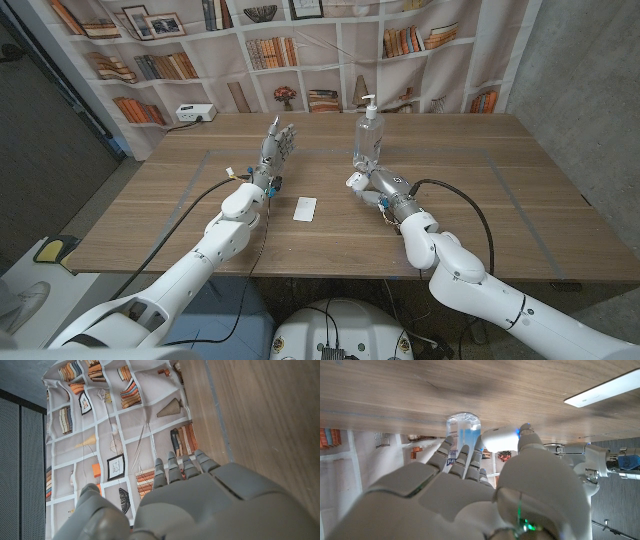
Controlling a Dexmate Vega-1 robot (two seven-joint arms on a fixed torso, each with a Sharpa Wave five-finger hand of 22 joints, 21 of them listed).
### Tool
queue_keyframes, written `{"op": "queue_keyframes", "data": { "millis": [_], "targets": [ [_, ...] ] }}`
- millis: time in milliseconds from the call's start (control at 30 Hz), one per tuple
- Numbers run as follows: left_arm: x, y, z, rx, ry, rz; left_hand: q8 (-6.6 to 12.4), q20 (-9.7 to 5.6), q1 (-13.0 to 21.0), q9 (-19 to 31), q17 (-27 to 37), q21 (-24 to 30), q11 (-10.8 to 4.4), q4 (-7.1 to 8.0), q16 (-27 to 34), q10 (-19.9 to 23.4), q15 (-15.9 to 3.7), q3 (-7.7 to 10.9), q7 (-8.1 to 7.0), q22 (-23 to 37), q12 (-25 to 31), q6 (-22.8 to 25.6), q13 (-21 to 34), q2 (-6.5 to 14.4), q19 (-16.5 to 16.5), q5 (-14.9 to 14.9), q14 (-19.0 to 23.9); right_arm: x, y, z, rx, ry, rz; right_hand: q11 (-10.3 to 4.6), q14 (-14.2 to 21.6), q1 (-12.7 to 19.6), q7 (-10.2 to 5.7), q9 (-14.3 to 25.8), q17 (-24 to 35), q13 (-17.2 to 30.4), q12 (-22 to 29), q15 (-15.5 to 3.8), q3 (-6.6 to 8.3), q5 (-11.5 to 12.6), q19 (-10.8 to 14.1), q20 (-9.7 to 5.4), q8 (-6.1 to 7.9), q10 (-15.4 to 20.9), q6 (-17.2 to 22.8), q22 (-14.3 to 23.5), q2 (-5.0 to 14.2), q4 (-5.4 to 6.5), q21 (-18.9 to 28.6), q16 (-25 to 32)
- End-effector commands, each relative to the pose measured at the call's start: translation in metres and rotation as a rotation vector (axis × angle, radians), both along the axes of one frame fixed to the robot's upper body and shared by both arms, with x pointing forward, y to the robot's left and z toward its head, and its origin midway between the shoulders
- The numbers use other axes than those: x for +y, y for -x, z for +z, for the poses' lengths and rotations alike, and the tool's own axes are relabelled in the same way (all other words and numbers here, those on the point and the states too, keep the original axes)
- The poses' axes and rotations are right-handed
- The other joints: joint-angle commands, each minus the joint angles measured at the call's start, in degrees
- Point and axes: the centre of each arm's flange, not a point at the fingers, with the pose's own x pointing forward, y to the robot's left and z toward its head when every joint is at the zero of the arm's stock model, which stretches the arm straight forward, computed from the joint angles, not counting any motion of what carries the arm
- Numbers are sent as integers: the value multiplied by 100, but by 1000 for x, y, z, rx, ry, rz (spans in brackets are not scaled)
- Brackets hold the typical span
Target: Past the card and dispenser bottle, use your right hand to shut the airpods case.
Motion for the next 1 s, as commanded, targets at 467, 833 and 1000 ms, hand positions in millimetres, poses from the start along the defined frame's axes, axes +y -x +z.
{"op": "queue_keyframes", "data": {
  "millis": [467,833,1000],
  "targets": [
    [-3,2,3,-10,0,-8,-21,-44,26,12,29,22,-45,-1,-16,118,-21,-41,9,9,13,-6,20,54,7,48,36,-5,11,12,-61,-89,45,-495,200,24,20,12,18,-27,104,-224,200,99,134,37,18,675,-181,10,64,88,30,66],
    [-3,2,2,-14,-5,-11,7,-65,35,10,28,26,-123,-7,-8,277,-127,-59,17,9,53,51,16,62,18,48,60,-7,14,16,-77,-101,39,-517,254,46,-1,12,26,-31,145,-241,234,141,167,37,18,708,-109,10,71,82,24,74],
    [-5,3,2,-17,-11,-16,42,-63,37,10,27,24,-145,-8,-12,288,-121,-67,42,9,48,152,14,65,16,48,55,-7,14,19,-84,-105,37,-513,264,60,6,12,27,-44,155,-246,246,156,185,44,20,724,-78,10,68,74,24,72]
  ]
}}
